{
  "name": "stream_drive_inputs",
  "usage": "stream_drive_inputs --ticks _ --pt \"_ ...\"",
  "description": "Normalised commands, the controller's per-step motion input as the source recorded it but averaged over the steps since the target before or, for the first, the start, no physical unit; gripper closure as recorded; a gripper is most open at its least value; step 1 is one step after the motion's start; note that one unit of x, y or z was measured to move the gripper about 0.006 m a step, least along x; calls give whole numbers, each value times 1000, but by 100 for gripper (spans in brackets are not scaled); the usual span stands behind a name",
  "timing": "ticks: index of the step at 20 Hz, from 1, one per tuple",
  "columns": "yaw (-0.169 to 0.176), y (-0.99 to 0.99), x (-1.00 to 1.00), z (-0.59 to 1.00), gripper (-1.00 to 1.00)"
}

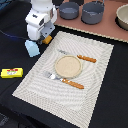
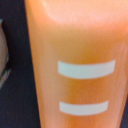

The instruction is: Place the bread, butter, and milk from the table onto the serving area.

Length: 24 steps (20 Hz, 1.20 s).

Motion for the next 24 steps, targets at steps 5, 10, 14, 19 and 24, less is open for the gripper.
stream_drive_inputs --ticks 5,10,14,19,24 --pt "3 -13 -66 -1 100" --pt "0 -10 -9 -9 100" --pt "48 -88 -62 603 100" --pt "60 -30 46 1000 100" --pt "27 -66 838 1000 100"
